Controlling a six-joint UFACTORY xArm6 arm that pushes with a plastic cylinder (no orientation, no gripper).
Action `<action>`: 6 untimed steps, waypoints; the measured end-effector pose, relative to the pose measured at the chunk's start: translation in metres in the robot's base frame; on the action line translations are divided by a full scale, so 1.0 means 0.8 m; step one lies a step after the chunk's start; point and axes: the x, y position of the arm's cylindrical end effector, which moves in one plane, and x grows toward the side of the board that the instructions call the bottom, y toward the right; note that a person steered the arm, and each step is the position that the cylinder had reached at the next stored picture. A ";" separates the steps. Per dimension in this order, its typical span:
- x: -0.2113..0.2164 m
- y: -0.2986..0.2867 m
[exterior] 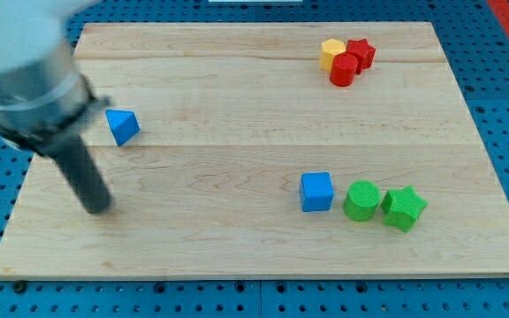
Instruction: Push the blue triangle into the blue cube
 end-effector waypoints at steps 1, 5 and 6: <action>-0.083 -0.066; -0.186 0.152; -0.153 0.267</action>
